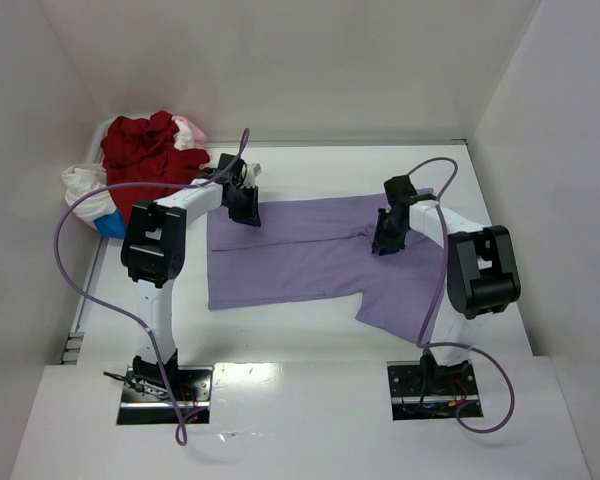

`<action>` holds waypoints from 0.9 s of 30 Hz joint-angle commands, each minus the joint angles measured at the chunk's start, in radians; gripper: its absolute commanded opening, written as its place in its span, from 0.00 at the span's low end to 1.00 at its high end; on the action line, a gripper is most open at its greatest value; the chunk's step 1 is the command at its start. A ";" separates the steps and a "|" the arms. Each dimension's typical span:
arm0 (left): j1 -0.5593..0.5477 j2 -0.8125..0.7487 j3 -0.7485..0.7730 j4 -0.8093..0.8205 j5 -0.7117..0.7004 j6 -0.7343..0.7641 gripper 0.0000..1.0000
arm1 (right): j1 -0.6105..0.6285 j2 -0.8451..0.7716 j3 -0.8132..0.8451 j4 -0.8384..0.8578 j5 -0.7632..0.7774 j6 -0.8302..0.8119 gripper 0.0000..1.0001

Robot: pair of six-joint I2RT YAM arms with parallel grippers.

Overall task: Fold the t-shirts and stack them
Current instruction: Fold the flattened tshirt in 1/3 of the way

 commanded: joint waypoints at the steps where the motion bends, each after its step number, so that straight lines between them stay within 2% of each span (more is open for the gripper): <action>1: 0.003 0.030 0.004 -0.012 -0.013 0.003 0.25 | 0.007 -0.063 0.013 -0.075 0.017 -0.020 0.32; 3: 0.003 0.030 0.004 -0.012 -0.013 0.003 0.25 | 0.007 -0.084 0.022 -0.075 0.029 -0.020 0.52; 6: 0.003 0.030 0.004 -0.012 -0.013 0.003 0.25 | 0.007 -0.104 0.054 -0.031 0.029 -0.011 0.68; 8: 0.003 0.030 0.004 -0.012 -0.004 0.003 0.25 | 0.007 -0.086 0.080 -0.014 0.029 -0.011 0.73; 12: 0.003 0.030 0.004 -0.012 -0.003 0.003 0.25 | 0.007 -0.025 0.128 0.009 0.055 -0.011 0.73; 17: 0.003 0.030 0.004 -0.012 0.006 0.012 0.25 | 0.007 -0.005 0.140 0.018 0.170 0.035 0.73; 27: 0.003 0.030 0.004 -0.012 0.016 0.012 0.25 | 0.007 0.075 0.185 0.127 0.124 0.016 0.73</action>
